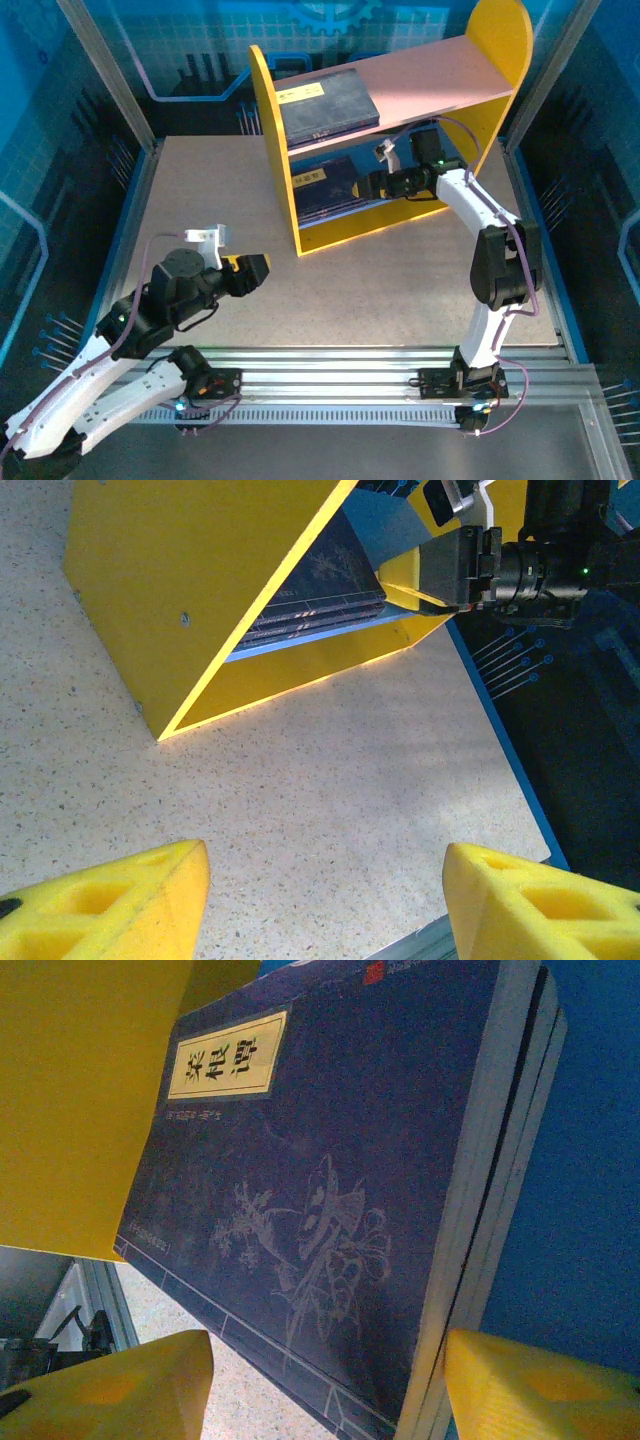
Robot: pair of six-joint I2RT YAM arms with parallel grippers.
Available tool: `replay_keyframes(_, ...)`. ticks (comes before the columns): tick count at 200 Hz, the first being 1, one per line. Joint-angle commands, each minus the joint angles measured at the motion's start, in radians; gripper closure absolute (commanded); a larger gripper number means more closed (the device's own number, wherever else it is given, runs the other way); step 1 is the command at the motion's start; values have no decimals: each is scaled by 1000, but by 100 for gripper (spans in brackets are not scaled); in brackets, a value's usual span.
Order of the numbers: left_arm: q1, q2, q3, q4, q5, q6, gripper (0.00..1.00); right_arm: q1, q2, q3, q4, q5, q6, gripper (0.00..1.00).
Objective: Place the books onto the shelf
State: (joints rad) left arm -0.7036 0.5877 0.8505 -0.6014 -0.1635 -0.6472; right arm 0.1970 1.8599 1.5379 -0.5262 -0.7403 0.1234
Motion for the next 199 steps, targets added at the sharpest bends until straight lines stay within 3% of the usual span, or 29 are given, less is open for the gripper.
replay_keyframes(1, 7, -10, 22, -10, 1, 18, 36, 27, 23, 42, -11, -40, -6, 36)
replay_keyframes(199, 7, -8, 33, -10, 2, 29, 35, -19, -63, -29, 26, 14, 21, 33)
